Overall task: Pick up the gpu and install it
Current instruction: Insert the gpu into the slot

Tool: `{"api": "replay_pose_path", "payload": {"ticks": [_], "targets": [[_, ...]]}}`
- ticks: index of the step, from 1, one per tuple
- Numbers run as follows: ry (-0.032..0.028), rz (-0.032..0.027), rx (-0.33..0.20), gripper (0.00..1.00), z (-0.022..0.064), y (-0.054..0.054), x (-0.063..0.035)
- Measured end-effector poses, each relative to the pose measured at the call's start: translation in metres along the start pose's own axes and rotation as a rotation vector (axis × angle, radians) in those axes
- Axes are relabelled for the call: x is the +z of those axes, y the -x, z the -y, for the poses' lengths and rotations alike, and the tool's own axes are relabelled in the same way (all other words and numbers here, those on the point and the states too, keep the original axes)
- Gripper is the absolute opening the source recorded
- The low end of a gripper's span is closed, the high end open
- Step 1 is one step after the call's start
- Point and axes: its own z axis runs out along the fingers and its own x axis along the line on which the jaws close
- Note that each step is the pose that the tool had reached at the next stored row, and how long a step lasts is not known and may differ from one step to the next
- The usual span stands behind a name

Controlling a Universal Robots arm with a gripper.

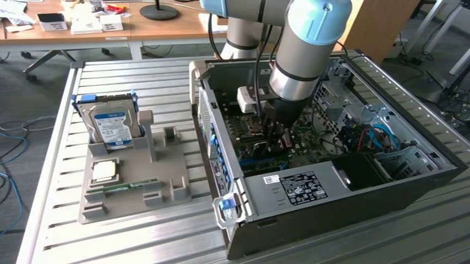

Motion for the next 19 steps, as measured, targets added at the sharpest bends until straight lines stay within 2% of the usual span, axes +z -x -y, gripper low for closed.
{"api": "replay_pose_path", "payload": {"ticks": [3, 4, 5, 8, 12, 19], "targets": [[0.0007, -0.0016, -0.001, 0.45, 0.0002, -0.0002, -0.0007], [0.0008, -0.0017, -0.001, 0.45, 0.0003, -0.0002, -0.0007], [0.0007, -0.0016, -0.001, 0.52, 0.0002, -0.0002, -0.0007], [0.0009, -0.0020, -0.001, 0.52, 0.0002, -0.0002, -0.0016], [0.0008, -0.0017, -0.001, 0.52, 0.0002, 0.0006, -0.0091], [0.0006, -0.0016, -0.001, 0.52, 0.0001, 0.0034, -0.0092]]}}
